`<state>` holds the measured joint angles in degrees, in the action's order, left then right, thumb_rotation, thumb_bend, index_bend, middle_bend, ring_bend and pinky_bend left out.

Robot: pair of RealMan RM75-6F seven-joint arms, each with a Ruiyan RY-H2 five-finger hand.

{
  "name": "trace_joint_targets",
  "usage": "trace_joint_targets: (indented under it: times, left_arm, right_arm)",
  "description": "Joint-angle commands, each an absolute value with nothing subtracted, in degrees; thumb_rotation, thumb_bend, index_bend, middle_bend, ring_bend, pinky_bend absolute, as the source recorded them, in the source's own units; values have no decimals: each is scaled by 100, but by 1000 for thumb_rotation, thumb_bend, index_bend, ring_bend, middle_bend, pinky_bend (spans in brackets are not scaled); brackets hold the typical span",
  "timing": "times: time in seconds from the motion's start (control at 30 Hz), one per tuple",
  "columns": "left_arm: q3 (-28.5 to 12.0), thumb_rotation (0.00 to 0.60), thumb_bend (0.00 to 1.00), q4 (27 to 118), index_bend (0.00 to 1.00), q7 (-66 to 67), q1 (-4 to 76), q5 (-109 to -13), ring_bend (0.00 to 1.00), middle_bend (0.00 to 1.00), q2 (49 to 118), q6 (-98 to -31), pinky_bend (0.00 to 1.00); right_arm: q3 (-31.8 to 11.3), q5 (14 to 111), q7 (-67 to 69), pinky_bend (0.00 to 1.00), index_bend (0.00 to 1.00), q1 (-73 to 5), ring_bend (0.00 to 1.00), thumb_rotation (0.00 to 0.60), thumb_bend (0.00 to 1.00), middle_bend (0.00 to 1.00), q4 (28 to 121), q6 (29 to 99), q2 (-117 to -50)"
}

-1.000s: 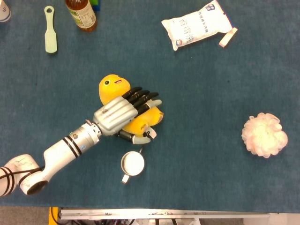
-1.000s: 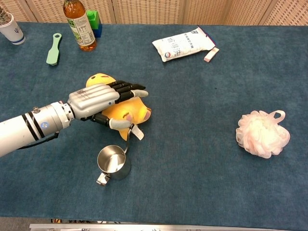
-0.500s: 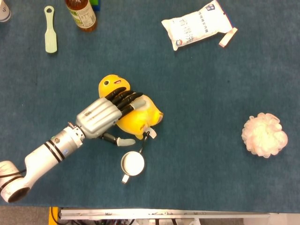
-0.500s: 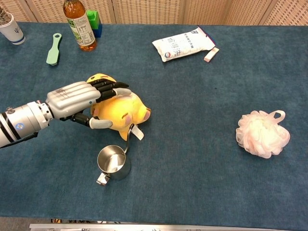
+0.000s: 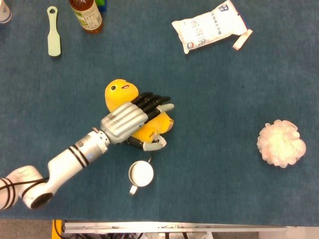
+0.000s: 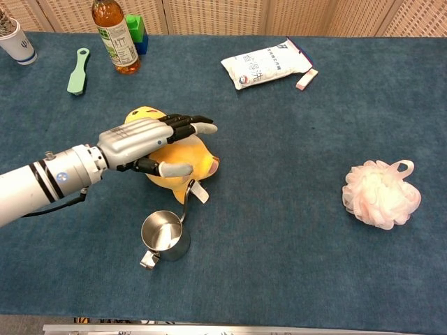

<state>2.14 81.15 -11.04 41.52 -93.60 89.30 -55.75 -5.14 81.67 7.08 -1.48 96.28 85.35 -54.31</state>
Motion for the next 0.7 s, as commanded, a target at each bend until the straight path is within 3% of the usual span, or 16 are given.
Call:
trace_joint_targets:
  times: [0.03,0.33,0.7]
  left_arm:
    - [136,0,0,7923,55,-1023,4245,-9248,0,0,9166,-5427,0]
    - [303,0,0,7769,55,-588,4246,-9326,0,3,9232,-5390,0]
    - [532,0,0,8133,55,-132,4058,-9387,0,3,8666,-5589,0]
  right_arm:
    - [-509,8161,722,232,38,-131,117,600,45,263,9623,8545,-5427]
    - [-512,8143,768,232,38,-84,117,600,44,263,9591,8582,-5421]
    - [-524,8190,703,232,38,-120,117,600,44,263,9642,8557,-5446]
